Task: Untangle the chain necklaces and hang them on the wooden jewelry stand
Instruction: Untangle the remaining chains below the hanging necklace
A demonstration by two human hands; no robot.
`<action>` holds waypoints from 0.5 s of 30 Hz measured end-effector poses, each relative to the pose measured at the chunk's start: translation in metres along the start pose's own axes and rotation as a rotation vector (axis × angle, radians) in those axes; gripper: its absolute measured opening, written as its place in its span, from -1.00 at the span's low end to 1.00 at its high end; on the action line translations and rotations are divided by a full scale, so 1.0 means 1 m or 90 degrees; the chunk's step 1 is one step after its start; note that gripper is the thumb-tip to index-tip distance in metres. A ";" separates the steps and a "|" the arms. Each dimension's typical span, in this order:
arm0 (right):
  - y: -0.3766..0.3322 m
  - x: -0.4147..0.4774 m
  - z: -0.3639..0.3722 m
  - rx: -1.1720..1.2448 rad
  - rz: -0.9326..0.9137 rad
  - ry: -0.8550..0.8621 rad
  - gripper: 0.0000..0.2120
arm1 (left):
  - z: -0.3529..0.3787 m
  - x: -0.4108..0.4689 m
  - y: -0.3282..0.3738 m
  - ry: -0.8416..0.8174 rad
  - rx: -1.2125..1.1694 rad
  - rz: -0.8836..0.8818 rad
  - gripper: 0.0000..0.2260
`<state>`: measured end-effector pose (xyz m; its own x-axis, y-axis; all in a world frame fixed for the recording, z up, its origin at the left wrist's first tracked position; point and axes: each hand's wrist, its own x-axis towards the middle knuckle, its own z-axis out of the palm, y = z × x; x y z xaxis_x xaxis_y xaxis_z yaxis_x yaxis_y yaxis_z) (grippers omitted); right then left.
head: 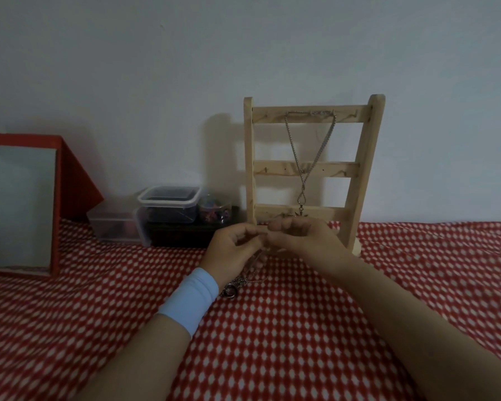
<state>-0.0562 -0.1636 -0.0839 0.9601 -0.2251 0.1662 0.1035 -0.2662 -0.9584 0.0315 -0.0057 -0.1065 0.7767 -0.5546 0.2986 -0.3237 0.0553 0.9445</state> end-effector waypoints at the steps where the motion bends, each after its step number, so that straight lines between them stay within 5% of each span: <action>1: 0.000 0.000 0.000 -0.011 0.004 -0.012 -0.86 | 0.000 0.001 0.000 0.009 0.034 0.028 -0.86; 6: 0.001 0.000 -0.004 -0.043 -0.006 0.026 -0.92 | -0.002 0.003 -0.002 0.036 0.057 0.045 -0.94; 12: -0.004 0.001 -0.007 0.167 0.034 -0.119 -0.70 | 0.005 0.003 0.011 -0.014 -0.002 0.033 -0.87; 15: -0.010 0.000 -0.008 0.199 0.067 -0.151 -0.82 | 0.004 0.004 0.019 -0.022 0.007 0.039 -0.84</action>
<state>-0.0591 -0.1683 -0.0722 0.9992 -0.0029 0.0404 0.0405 0.0535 -0.9977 0.0268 -0.0102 -0.0878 0.7359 -0.5789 0.3510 -0.3765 0.0809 0.9229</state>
